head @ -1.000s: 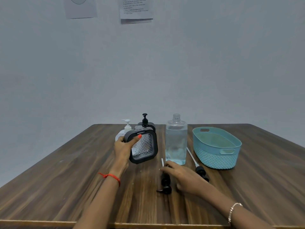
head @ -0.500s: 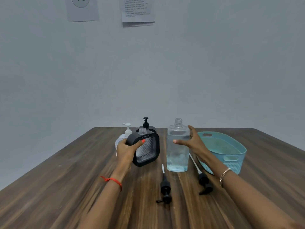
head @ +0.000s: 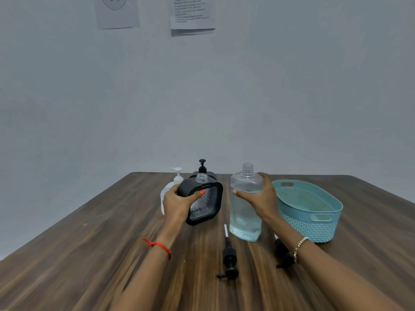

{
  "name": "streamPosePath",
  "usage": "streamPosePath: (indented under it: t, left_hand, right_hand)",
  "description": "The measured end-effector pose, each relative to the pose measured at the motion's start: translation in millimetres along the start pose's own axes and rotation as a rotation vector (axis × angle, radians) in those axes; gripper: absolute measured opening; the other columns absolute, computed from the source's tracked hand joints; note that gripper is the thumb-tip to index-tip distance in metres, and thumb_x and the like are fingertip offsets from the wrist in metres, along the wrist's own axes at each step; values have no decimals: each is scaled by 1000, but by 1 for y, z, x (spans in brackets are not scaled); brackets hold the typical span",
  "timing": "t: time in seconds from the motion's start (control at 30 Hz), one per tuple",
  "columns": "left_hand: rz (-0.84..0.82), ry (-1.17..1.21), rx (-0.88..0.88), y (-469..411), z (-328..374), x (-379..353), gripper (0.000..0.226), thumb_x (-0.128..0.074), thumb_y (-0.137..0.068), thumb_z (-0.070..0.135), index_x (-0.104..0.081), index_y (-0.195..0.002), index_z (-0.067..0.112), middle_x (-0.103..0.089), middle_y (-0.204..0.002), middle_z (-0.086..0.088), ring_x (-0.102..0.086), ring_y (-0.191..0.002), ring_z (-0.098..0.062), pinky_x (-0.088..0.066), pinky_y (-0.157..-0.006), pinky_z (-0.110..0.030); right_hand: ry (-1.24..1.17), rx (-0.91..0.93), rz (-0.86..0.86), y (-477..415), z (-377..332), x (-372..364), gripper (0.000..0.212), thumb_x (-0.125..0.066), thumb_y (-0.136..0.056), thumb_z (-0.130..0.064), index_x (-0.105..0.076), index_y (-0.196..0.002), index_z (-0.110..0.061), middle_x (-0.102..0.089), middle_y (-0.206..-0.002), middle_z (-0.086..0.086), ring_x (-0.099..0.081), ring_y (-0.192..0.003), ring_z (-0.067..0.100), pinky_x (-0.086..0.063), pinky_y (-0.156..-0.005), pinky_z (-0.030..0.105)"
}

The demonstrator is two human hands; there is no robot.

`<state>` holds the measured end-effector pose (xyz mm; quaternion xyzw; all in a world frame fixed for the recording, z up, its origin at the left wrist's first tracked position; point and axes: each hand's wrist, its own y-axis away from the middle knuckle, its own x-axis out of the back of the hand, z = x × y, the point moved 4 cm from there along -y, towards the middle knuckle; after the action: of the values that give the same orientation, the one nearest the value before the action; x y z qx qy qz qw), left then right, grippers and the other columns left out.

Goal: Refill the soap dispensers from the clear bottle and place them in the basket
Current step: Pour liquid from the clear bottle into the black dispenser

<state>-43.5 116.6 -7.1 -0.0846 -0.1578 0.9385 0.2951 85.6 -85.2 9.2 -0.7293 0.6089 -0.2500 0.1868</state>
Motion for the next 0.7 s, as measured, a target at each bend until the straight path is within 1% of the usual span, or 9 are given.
streamPosePath:
  t: [0.07, 0.17, 0.2, 0.3, 0.4, 0.47, 0.57, 0.7]
  left_hand:
    - [3, -14, -12, 2, 3, -1, 50, -89, -56, 17, -68, -100, 5, -72, -91, -10, -69, -87, -27, -57, -79, -42]
    - [1, -31, -34, 6, 9, -3, 52, -89, -56, 17, -67, -102, 4, -72, -92, -9, -69, -87, -25, -57, -79, -41]
    - [0, -37, -41, 8, 12, -4, 52, -89, -57, 16, -67, -103, 3, -71, -93, -10, -68, -87, -25, -57, -78, -39]
    - [9, -59, -71, 13, 18, -7, 53, -89, -57, 16, -66, -103, 3, -71, -93, -10, -68, -87, -26, -56, -76, -38]
    - [38, -73, -98, 22, 25, -9, 52, -88, -57, 17, -66, -102, 2, -70, -92, -8, -67, -87, -25, -55, -74, -33]
    - [64, -96, -110, 29, 30, -9, 53, -88, -59, 18, -65, -104, 4, -68, -93, -6, -65, -88, -23, -51, -72, -30]
    - [122, -122, -133, 38, 38, -8, 52, -87, -60, 21, -64, -105, 7, -64, -91, -1, -62, -89, -22, -50, -74, -32]
    - [150, -133, -190, 48, 46, -8, 51, -86, -61, 26, -63, -104, 9, -63, -89, 2, -60, -87, -19, -48, -74, -30]
  right_hand:
    - [54, 28, 31, 5, -6, 0, 68, -90, -51, -31, -51, -107, -20, -63, -101, -3, -60, -93, 15, -51, -78, 32]
    - [113, 59, 50, 12, -17, 0, 66, -88, -51, -35, -46, -102, -29, -61, -98, -6, -60, -92, 15, -52, -75, 33]
    - [137, 78, 45, 12, -21, 0, 67, -87, -52, -35, -45, -104, -29, -61, -98, -5, -59, -92, 17, -52, -74, 34]
    - [216, 159, 10, 12, -40, 3, 75, -87, -54, -29, -44, -115, -19, -56, -96, -4, -58, -88, 20, -53, -71, 38]
    - [332, 270, -34, 10, -62, 6, 76, -86, -55, -26, -43, -117, -13, -52, -94, -4, -54, -82, 19, -50, -65, 34]
    - [400, 309, -72, 8, -72, 8, 74, -84, -56, -24, -43, -116, -11, -52, -93, -2, -54, -81, 21, -47, -64, 32]
    - [510, 354, -109, 10, -79, 12, 70, -80, -59, -25, -43, -117, -11, -58, -98, 8, -57, -85, 28, -48, -66, 35]
    - [708, 396, -155, 17, -80, 10, 77, -78, -65, -27, -39, -128, -7, -56, -109, 14, -54, -97, 32, -45, -73, 39]
